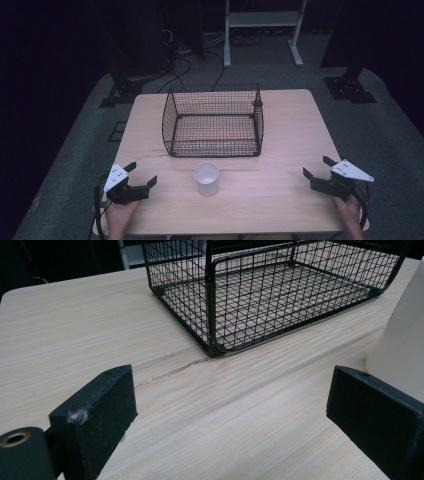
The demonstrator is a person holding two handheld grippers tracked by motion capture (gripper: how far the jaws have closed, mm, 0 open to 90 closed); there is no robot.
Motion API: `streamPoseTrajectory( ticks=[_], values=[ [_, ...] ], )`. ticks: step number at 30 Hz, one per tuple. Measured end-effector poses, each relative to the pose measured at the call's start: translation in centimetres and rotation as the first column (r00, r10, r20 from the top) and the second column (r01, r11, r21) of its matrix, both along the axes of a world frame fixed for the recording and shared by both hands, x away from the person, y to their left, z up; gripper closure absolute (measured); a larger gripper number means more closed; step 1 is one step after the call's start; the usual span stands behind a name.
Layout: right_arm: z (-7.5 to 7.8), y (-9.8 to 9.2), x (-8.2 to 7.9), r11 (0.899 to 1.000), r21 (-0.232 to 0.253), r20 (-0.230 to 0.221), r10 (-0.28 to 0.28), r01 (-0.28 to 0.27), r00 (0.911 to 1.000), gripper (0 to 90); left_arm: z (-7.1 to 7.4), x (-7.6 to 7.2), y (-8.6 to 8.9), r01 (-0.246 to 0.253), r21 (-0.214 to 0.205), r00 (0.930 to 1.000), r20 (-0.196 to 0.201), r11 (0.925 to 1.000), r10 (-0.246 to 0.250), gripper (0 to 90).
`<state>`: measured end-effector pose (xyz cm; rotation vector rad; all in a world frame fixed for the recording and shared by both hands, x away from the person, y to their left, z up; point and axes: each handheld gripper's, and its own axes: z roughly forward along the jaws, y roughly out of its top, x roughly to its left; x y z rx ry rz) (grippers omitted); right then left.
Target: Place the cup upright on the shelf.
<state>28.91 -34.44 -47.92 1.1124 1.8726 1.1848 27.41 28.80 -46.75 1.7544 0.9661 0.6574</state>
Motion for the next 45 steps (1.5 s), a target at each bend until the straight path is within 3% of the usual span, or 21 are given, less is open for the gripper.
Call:
streamPoseTrajectory(
  ticks=[10,23,45],
  values=[
    [0.0,0.0,0.0,1.000,-0.003,0.000,-0.007,0.007,1.0000,13.1,0.0,0.0,-0.4,0.015,0.002,0.9999,0.004,0.9999,-0.015,5.1],
    [0.0,0.1,0.0,1.000,-0.012,-0.003,-0.009,0.009,1.0000,13.1,1.4,-0.3,-1.8,0.069,0.030,0.9971,0.030,0.9972,-0.070,5.0],
    [0.0,0.2,0.1,1.000,-0.024,-0.007,-0.010,0.010,0.9999,13.1,3.2,-0.9,-3.5,0.188,0.057,0.9817,0.019,0.9804,-0.190,1.8]
  ],
)
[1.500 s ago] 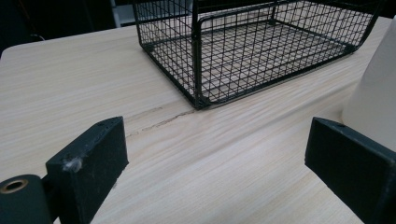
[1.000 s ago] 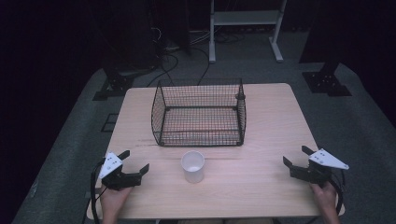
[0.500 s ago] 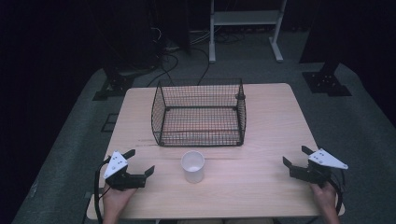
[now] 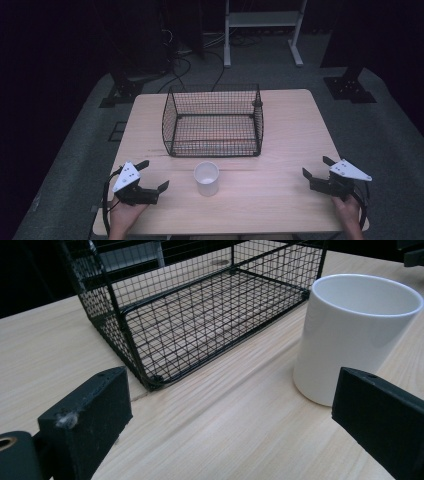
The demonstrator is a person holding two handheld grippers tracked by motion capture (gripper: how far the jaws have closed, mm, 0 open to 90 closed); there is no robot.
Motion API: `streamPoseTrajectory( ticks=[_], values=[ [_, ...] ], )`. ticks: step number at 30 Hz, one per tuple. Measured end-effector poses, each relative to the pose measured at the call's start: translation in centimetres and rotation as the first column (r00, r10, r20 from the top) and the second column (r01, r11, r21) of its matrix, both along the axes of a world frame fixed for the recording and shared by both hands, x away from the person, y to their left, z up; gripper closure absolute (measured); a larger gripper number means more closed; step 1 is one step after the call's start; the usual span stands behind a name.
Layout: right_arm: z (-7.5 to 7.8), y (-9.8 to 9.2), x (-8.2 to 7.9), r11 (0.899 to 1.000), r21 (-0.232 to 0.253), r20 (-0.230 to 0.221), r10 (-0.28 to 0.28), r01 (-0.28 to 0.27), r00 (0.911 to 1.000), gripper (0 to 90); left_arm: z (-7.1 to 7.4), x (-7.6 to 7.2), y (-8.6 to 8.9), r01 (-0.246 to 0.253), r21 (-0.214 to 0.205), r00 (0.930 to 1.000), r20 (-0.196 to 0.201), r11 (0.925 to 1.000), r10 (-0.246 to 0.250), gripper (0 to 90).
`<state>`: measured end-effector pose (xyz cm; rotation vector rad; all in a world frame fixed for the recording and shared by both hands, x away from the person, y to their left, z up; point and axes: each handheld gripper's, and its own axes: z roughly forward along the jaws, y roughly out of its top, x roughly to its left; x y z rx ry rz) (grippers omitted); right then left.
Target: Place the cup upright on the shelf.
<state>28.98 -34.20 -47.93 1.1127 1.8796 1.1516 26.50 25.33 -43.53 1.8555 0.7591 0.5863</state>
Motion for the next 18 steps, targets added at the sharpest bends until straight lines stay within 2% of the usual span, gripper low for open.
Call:
streamPoseTrajectory(
  ticks=[11,18],
  values=[
    [0.0,0.1,0.0,1.000,-0.005,0.001,0.002,-0.002,1.0000,13.1,0.6,-0.5,-0.7,0.054,0.018,0.9984,-0.017,0.9984,-0.054,1.8],
    [0.0,0.1,0.0,1.000,-0.007,-0.002,0.002,-0.002,1.0000,13.1,0.9,-0.4,-1.7,0.105,0.034,0.9941,-0.030,0.9939,-0.104,1.8]
  ],
)
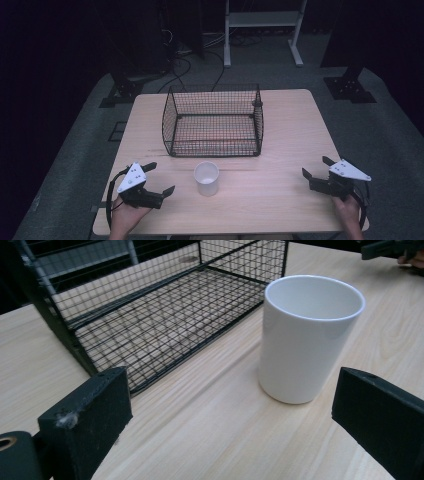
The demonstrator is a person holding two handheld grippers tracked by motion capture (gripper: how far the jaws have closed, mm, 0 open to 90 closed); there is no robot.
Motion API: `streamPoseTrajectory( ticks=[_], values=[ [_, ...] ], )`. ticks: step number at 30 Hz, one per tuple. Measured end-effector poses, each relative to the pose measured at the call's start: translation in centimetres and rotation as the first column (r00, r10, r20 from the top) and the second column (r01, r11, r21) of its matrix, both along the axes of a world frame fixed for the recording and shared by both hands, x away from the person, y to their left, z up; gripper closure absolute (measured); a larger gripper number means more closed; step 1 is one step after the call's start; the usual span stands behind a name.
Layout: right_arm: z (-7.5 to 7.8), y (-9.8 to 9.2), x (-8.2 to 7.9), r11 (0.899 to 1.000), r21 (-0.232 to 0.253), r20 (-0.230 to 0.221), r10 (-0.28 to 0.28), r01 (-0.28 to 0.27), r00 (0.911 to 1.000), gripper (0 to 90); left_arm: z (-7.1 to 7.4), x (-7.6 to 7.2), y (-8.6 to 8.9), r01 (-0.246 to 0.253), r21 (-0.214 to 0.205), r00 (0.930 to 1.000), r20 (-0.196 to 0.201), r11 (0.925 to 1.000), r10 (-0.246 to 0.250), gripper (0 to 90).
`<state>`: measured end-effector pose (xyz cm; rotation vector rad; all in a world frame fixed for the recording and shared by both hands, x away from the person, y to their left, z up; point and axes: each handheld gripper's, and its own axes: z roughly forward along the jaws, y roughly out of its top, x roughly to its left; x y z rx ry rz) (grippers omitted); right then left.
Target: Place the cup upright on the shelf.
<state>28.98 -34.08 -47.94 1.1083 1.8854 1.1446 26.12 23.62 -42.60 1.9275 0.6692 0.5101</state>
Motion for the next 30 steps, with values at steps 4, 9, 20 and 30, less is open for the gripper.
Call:
streamPoseTrajectory(
  ticks=[4,9,20,30],
  values=[
    [0.0,0.0,0.0,1.000,-0.002,-0.002,0.000,0.000,1.0000,13.1,0.0,0.1,-0.7,0.025,0.011,0.9997,-0.007,0.9996,-0.025,1.8],
    [0.0,0.0,0.0,1.000,-0.004,-0.002,0.000,0.000,1.0000,13.1,0.3,0.1,-1.7,0.052,0.031,0.9986,-0.004,0.9982,-0.052,1.8],
    [0.0,0.0,0.0,1.000,-0.005,-0.001,0.002,-0.002,1.0000,13.1,0.5,0.1,-3.6,0.098,0.061,0.9952,-0.008,0.9933,-0.098,1.8],
    [0.0,0.0,0.0,1.000,-0.004,-0.001,0.003,-0.003,1.0000,13.1,0.5,0.2,-5.0,0.130,0.102,0.9914,-0.025,0.9862,-0.128,1.8]
  ],
)
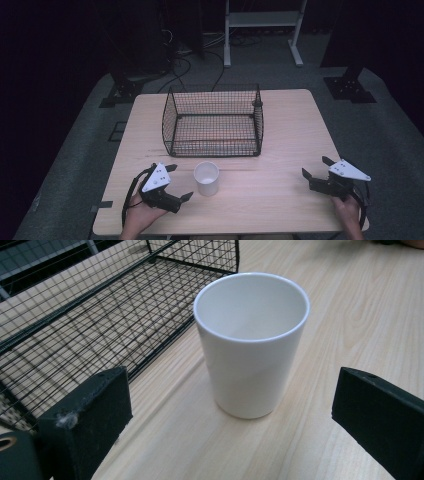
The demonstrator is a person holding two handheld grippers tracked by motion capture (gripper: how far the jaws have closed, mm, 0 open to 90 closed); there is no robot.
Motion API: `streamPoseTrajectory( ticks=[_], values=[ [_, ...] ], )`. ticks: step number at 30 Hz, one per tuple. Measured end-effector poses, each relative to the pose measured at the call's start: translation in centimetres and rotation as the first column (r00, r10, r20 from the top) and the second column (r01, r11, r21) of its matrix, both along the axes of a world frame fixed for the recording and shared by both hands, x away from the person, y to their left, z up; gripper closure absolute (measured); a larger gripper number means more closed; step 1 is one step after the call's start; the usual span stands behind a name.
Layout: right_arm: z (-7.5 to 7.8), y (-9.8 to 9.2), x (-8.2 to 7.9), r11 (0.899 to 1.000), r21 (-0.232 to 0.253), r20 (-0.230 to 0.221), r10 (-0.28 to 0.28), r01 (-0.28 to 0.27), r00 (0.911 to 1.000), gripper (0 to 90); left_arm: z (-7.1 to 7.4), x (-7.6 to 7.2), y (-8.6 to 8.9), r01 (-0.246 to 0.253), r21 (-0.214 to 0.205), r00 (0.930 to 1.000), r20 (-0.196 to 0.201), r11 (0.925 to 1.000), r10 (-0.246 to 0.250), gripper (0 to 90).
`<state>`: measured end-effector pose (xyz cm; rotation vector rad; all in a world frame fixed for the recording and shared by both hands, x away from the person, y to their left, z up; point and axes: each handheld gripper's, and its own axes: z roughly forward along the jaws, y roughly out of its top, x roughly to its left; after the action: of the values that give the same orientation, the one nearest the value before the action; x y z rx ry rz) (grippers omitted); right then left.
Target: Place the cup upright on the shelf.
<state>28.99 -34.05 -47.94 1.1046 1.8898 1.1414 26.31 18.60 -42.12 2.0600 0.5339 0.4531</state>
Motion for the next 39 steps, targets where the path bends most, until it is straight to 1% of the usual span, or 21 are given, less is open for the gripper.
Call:
streamPoseTrajectory(
  ticks=[5,8,14,26,27,30,39],
  values=[
    [0.0,0.0,0.0,1.000,0.000,0.001,0.000,0.000,1.0000,13.0,0.0,0.2,-0.7,0.017,0.014,0.9998,-0.011,0.9998,-0.017,1.8],
    [0.0,0.0,0.0,1.000,0.001,0.000,0.000,0.000,1.0000,13.1,0.0,0.3,-0.9,0.019,0.021,0.9997,-0.016,0.9996,-0.018,1.8],
    [0.0,0.0,0.0,1.000,0.001,0.002,0.001,-0.001,1.0000,13.1,-0.4,0.7,-1.5,0.026,0.028,0.9981,-0.057,0.9993,-0.024,1.8],
    [0.0,0.0,0.0,1.000,0.002,0.001,0.002,-0.002,1.0000,13.1,-0.6,1.6,-2.7,0.051,0.055,0.9951,-0.088,0.9972,-0.046,1.9],
    [0.0,0.0,0.0,1.000,0.002,0.001,0.002,-0.002,1.0000,13.1,-0.6,1.7,-2.8,0.050,0.061,0.9946,-0.094,0.9969,-0.044,1.9],
    [0.0,0.0,0.0,1.000,0.002,0.001,0.003,-0.003,1.0000,13.1,-0.9,1.9,-3.0,0.053,0.057,0.9924,-0.114,0.9970,-0.046,1.9],
    [0.0,0.0,0.0,1.000,0.000,0.002,0.005,-0.005,1.0000,13.1,-1.2,2.5,-4.2,0.078,0.091,0.9893,-0.130,0.9928,-0.066,1.9]
  ],
)
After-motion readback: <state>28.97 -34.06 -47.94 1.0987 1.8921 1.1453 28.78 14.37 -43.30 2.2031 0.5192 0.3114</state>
